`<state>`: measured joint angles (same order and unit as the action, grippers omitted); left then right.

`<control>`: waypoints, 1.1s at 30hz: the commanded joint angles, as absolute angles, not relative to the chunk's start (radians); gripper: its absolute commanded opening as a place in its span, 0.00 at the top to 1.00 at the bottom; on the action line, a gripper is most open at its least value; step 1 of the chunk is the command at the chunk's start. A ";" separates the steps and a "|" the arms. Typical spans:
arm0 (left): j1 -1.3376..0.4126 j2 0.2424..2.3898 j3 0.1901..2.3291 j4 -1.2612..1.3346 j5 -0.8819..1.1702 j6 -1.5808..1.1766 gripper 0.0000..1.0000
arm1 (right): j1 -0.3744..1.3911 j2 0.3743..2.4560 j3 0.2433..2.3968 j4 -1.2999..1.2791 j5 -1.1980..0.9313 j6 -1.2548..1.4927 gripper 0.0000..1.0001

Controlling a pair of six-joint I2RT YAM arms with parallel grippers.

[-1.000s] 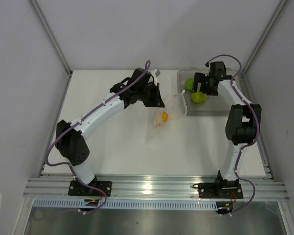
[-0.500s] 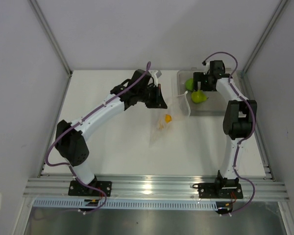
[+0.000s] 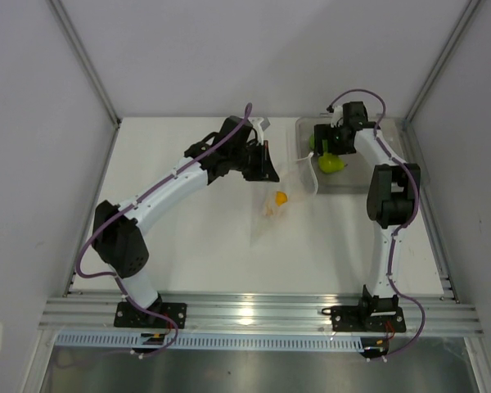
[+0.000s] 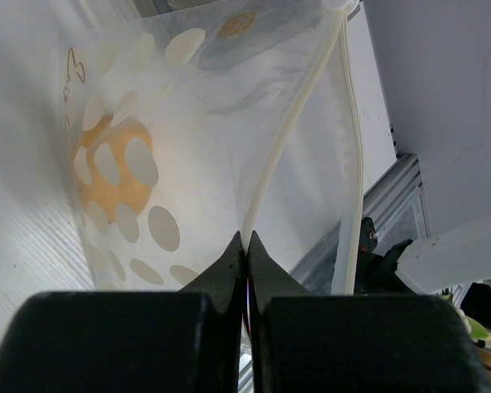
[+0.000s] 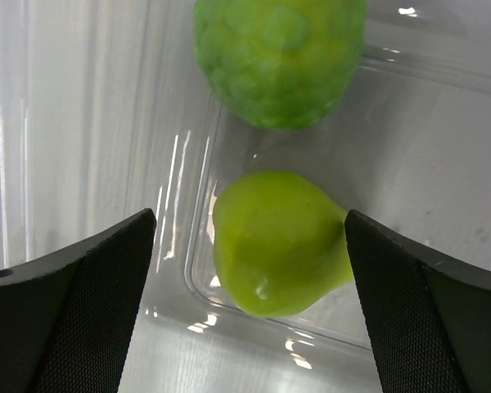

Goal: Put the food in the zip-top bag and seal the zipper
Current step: Pick up the fake fruit from the bin.

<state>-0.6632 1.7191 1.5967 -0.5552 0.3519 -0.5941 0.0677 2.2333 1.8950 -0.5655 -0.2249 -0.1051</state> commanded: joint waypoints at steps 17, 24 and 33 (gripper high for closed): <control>-0.661 1.623 1.563 -0.552 0.354 -0.574 0.99 | 0.107 2.099 1.617 -0.505 -0.244 0.066 0.01; -0.660 1.618 1.563 -0.554 0.353 -0.575 0.99 | 0.124 2.117 1.589 -0.474 -0.196 0.089 0.08; -0.661 1.654 1.563 -0.552 0.339 -0.572 0.99 | 0.121 2.101 1.581 -0.390 -0.063 0.166 0.07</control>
